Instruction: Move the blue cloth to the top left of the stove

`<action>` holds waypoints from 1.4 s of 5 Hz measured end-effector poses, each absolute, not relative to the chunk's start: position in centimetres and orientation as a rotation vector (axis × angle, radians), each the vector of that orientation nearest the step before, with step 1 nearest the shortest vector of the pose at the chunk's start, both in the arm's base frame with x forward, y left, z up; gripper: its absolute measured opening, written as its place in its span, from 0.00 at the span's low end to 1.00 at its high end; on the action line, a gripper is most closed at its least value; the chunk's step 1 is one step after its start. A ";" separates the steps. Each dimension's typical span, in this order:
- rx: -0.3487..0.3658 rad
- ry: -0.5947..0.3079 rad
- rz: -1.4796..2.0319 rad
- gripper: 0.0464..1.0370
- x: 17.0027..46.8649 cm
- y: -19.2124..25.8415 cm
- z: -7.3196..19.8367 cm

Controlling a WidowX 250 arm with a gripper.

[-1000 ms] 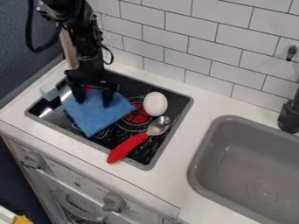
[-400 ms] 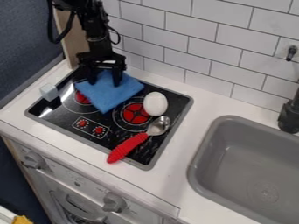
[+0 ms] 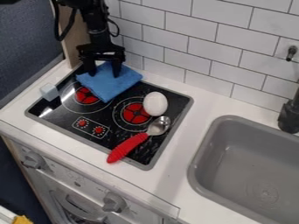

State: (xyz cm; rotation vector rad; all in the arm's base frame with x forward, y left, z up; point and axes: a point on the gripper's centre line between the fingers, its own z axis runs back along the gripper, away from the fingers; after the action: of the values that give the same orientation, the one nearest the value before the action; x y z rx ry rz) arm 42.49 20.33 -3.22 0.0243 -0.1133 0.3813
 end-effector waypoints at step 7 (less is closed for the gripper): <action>0.003 -0.175 0.501 0.96 40.0 23.4 1.1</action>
State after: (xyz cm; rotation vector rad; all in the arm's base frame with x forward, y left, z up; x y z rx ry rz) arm 39.96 23.41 1.07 0.0032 -0.1746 0.5010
